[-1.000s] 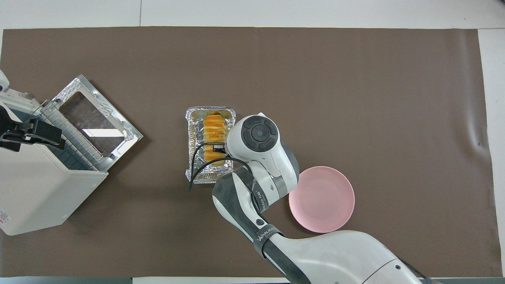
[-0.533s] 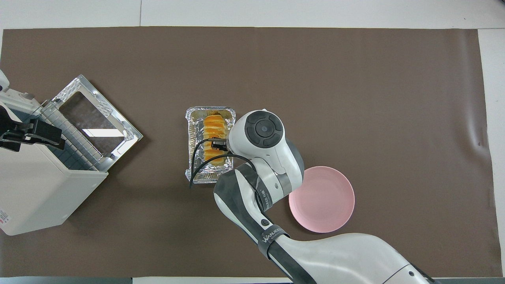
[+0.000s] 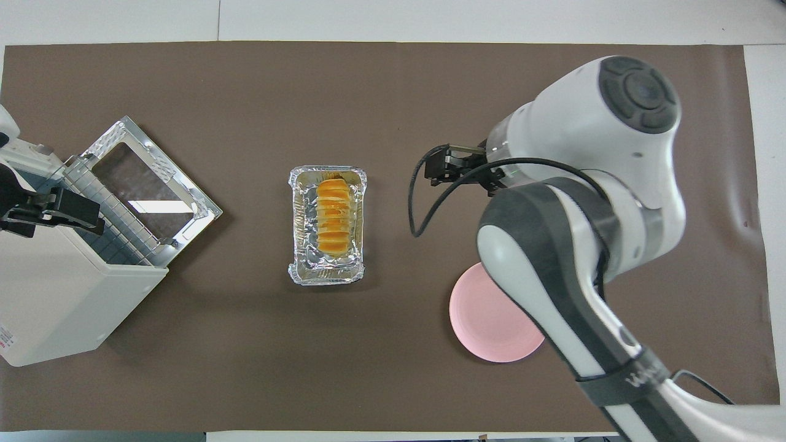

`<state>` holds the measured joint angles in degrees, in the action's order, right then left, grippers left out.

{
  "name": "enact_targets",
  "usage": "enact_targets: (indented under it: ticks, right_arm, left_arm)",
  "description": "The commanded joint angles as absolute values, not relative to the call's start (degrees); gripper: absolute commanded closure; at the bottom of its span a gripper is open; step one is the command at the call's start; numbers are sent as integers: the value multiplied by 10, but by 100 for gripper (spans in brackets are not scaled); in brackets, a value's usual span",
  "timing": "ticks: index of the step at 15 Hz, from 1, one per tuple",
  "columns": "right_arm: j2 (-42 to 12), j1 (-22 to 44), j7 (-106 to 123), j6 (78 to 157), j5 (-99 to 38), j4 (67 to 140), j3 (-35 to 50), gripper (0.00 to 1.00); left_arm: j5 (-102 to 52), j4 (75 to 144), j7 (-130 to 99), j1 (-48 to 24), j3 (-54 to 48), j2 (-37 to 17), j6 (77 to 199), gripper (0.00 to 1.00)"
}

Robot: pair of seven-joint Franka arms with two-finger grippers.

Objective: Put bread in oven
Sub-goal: 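Release the tray and withdraw the right gripper while the left gripper rises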

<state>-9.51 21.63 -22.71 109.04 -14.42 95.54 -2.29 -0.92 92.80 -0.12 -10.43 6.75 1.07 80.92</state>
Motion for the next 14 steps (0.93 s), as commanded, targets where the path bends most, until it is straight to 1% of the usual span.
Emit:
enact_targets:
  ticks: [1, 3, 6, 8, 10, 11, 12, 14]
  right_arm:
    - [-41, 148, -122, 1029, -93, 978, -16, 0]
    - [-20, 116, -20, 1006, -60, 980, -16, 0]
    - [3, 82, 49, 958, -40, 983, -16, 0]
    - [23, 63, 67, 917, -14, 988, -15, 0]
    - [35, 43, 67, 911, -11, 1000, -14, 0]
    - [36, 34, 67, 910, -11, 1002, -13, 0]
    - [38, 20, 69, 909, -11, 1006, -10, 0]
    - [40, -24, 76, 918, -11, 1010, 26, 0]
  left_arm:
    - [-1, 936, -4, -125, 69, 29, 807, 0]
    - [-3, 935, -62, -127, 62, 27, 840, 0]
    - [-47, 921, -69, -133, 54, 12, 874, 0]
    - [-62, 857, -82, -179, 48, -61, 881, 0]
    - [-64, 803, -139, -197, 45, -132, 893, 0]
    - [-64, 783, -155, -218, 43, -165, 910, 0]
    - [-63, 770, -175, -247, 46, -190, 930, 0]
    - [-62, 771, -236, -278, 45, -222, 996, 0]
